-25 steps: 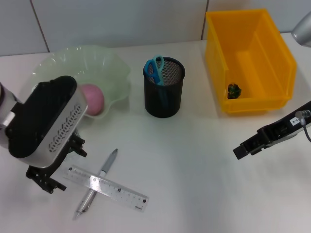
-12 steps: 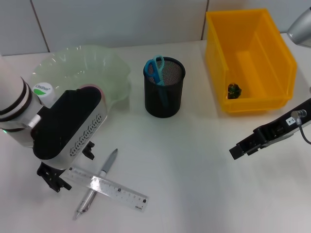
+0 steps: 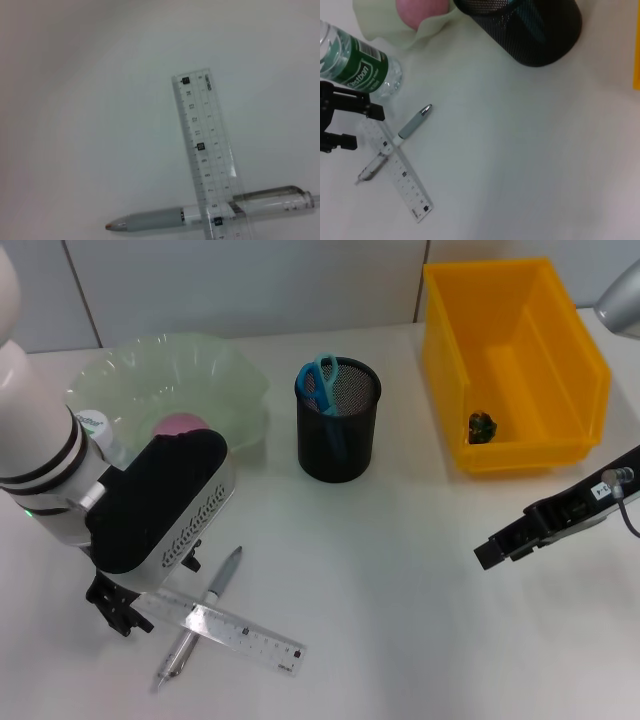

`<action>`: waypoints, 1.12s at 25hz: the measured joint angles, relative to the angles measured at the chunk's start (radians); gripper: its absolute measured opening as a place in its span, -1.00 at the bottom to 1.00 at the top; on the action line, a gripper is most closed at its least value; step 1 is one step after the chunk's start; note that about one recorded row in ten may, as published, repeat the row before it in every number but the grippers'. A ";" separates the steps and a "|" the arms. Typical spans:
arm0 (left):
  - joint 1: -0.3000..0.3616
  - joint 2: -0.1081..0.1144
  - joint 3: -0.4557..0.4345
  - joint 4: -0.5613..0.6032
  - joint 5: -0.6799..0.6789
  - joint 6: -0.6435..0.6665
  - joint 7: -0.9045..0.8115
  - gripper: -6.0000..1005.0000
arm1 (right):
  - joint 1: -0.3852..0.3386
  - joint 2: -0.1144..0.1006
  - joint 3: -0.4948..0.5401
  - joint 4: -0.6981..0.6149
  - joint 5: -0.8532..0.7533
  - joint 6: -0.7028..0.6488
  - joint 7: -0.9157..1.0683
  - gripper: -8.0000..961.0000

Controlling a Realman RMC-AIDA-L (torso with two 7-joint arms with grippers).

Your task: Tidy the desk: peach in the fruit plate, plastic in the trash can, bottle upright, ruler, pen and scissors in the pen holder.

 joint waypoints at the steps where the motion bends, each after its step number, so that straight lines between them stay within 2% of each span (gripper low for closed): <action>1: 0.000 0.000 0.000 0.000 0.000 0.000 0.000 0.53 | 0.000 0.000 0.000 0.000 0.000 0.000 0.000 0.12; 11: -0.020 -0.001 0.049 -0.064 0.033 -0.051 -0.048 0.53 | 0.006 0.003 -0.004 0.001 0.002 0.004 -0.001 0.12; 28: -0.014 0.000 0.083 -0.084 0.038 -0.082 -0.096 0.53 | 0.006 0.004 -0.003 0.006 0.006 0.012 -0.001 0.12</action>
